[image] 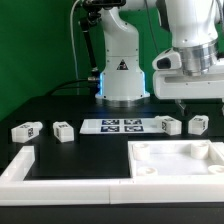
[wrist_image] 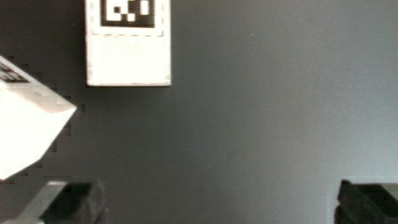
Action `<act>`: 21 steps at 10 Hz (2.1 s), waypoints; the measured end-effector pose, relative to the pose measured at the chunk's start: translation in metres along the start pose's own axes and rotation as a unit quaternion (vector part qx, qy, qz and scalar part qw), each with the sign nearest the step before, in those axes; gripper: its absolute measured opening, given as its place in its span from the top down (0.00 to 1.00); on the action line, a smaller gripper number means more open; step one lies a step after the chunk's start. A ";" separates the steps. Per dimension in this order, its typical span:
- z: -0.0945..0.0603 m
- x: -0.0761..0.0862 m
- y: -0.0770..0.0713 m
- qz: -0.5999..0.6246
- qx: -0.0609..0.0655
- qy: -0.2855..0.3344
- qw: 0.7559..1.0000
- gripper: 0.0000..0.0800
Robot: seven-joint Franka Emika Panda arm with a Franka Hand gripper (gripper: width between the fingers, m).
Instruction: Assemble square table
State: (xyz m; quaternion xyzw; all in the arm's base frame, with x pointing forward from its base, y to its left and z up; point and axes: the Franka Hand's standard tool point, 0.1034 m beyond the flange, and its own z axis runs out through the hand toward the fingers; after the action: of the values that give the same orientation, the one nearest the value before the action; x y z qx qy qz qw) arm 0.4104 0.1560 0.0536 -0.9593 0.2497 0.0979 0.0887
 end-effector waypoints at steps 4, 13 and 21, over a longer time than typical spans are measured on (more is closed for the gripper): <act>0.014 -0.016 0.018 0.004 0.007 -0.191 0.981 0.19; 0.021 -0.026 0.021 0.048 0.001 -0.391 0.919 0.19; 0.054 -0.063 0.018 0.014 -0.046 -0.365 0.930 0.19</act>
Offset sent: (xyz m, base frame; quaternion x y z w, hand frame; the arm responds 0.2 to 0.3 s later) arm -0.0104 0.0069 -0.0039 0.0451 -0.2906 0.0160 0.9556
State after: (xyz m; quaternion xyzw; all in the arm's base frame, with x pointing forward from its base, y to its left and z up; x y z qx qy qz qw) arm 0.3398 0.1813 0.0140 -0.8568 0.2082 0.4540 0.1284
